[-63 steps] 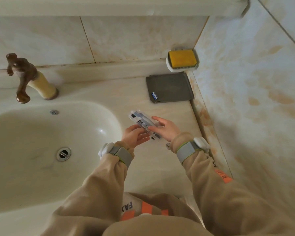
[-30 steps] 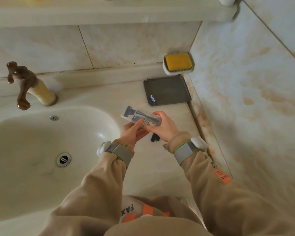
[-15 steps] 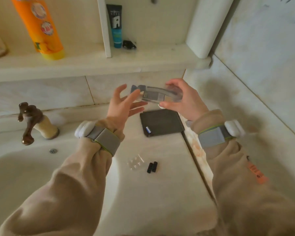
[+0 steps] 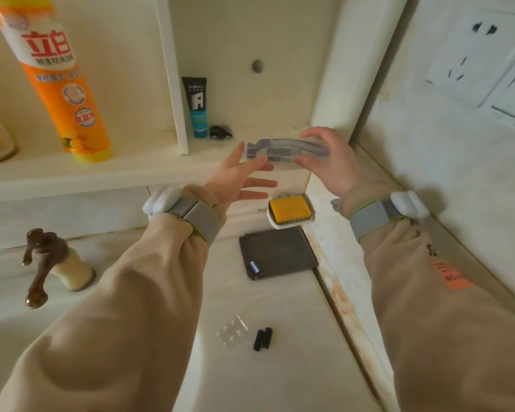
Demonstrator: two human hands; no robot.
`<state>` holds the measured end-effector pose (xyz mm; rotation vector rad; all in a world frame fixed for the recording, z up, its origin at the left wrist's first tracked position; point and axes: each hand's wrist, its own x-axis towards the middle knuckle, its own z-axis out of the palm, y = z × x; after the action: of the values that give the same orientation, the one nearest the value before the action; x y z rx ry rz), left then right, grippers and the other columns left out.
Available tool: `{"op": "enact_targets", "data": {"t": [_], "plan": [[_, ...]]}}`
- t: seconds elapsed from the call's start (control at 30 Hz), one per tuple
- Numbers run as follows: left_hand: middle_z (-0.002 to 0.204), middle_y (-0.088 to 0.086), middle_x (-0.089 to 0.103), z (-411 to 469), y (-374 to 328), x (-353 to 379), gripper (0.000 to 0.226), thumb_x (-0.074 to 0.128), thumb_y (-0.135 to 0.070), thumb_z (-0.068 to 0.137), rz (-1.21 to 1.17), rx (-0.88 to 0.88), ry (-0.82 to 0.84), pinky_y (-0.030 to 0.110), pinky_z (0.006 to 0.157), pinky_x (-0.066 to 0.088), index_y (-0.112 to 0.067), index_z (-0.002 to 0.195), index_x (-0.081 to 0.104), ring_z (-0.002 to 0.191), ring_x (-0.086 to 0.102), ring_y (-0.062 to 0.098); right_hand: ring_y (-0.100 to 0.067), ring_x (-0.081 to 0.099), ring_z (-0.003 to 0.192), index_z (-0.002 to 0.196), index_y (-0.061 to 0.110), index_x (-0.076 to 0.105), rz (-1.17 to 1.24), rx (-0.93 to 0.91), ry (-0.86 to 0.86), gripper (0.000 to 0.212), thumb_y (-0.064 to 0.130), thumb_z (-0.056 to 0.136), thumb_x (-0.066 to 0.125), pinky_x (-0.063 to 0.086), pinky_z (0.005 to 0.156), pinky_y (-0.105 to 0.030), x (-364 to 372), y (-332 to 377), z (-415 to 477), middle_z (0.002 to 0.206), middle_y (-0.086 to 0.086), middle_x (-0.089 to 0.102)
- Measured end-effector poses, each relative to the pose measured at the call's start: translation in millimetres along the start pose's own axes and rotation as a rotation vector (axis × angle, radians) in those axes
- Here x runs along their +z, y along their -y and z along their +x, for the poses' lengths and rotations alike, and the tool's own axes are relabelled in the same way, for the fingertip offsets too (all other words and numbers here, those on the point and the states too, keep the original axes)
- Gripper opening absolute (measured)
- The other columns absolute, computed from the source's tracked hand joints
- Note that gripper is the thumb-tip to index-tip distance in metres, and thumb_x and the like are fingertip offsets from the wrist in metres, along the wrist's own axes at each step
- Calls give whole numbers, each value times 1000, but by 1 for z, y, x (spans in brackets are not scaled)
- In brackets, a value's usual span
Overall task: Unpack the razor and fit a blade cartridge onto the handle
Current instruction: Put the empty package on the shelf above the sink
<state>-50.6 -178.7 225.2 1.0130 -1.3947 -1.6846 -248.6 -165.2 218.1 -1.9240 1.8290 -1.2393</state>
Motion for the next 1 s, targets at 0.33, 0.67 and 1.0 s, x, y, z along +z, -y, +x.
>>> {"op": "enact_targets", "data": {"t": [0.33,0.67,1.0], "plan": [[128,10,54,6,-3,16,76,51,-23,91,52,36,1,24,63,57,-16,147,0,82,65,17,-19,51,116,118,16,56,-181,-28,-35,34,20,84,63,38,95,-24,6,-13,18,128,-3,54],[117,14,60,15,-18,24,60,46,-25,94,102,14,-21,32,71,54,-12,142,12,84,62,23,-19,53,74,85,10,62,-206,-58,-205,7,10,79,59,47,68,-35,24,1,21,88,-10,61],[107,15,64,30,-23,22,69,45,-26,95,164,-27,-11,33,73,55,-11,145,1,73,65,21,-22,46,126,134,17,44,-210,53,58,45,16,90,49,33,103,-30,31,11,23,137,-4,51]]}}
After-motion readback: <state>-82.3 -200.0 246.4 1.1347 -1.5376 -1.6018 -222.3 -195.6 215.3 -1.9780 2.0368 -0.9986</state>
